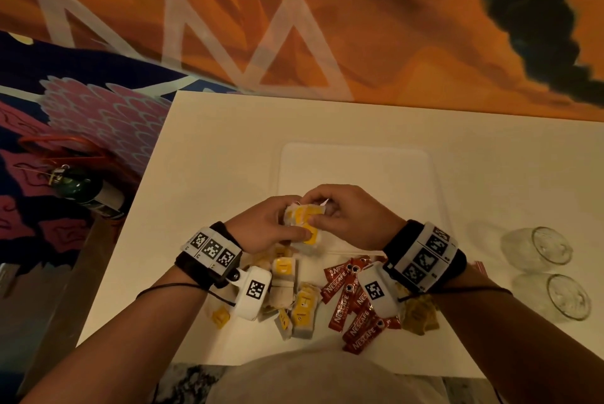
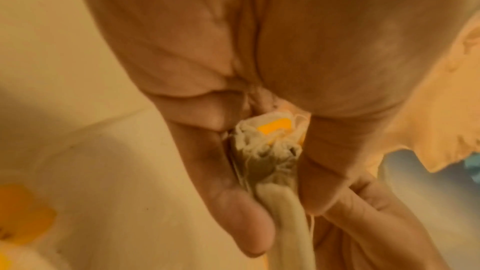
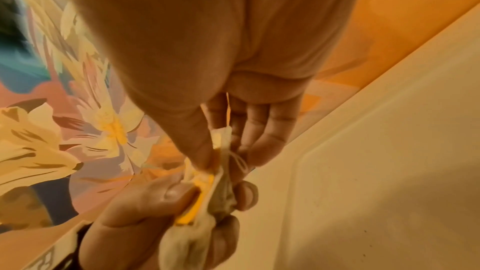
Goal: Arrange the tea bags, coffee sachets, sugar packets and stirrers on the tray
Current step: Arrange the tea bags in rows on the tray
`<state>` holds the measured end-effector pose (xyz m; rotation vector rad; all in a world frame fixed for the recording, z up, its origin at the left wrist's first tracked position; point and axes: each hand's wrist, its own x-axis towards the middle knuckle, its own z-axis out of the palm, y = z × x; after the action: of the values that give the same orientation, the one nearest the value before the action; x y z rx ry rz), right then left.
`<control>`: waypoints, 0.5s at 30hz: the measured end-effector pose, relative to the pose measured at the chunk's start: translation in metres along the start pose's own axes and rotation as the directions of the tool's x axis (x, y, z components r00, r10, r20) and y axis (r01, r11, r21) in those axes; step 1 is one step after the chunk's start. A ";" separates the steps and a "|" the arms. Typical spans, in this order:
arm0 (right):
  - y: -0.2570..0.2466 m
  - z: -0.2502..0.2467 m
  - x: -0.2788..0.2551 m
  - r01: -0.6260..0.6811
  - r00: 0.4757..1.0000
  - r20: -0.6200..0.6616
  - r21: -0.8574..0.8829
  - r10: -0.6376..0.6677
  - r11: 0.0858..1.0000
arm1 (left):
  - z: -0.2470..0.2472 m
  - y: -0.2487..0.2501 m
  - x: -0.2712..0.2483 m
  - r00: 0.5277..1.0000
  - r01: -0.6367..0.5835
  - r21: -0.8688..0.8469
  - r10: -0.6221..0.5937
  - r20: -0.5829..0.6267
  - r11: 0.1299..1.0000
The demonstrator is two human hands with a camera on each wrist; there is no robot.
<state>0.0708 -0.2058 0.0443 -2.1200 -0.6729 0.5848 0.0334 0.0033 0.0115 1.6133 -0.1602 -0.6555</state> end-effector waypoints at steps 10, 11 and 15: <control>0.019 0.012 0.007 -0.165 0.970 -0.135 0.247 0.202 0.955 | -0.008 -0.004 0.016 0.975 -0.011 -0.372 -0.072 -0.209 0.928; 0.021 0.014 0.008 -0.169 0.972 -0.111 0.270 0.205 0.948 | -0.007 -0.004 0.018 0.972 -0.013 -0.374 -0.077 -0.223 0.927; 0.028 0.020 0.011 -0.168 0.974 -0.099 0.292 0.205 0.941 | -0.005 -0.007 0.025 0.955 0.005 -0.383 -0.119 -0.273 0.924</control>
<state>0.0739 -0.2024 0.0089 -1.9431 -0.2964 0.6029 0.0543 -0.0028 -0.0025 1.3219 0.2272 -0.4542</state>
